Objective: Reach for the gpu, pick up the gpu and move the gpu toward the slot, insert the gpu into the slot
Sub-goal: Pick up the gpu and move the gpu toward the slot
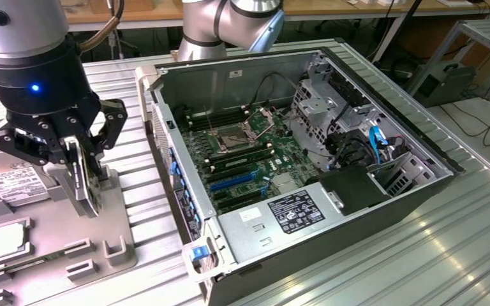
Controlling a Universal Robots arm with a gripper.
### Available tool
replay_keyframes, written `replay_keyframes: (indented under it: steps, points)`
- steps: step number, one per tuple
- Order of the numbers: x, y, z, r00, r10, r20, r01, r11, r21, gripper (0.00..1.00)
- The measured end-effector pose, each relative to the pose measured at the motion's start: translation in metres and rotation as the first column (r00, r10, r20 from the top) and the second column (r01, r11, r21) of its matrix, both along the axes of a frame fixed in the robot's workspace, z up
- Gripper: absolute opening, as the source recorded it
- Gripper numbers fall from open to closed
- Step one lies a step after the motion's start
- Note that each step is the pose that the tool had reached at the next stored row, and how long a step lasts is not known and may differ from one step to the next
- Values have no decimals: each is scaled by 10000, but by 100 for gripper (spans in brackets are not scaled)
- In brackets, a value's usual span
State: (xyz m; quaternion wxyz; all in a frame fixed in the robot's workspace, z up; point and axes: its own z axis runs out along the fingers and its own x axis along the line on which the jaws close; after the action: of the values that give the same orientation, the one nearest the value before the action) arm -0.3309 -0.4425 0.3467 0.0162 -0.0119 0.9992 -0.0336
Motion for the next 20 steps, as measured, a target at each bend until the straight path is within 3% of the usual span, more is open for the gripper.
replay_keyframes:
  steps: [20]
  points:
    - [0, 0, 320, 10000, 0, 1, 0, 10000, 0, 29]
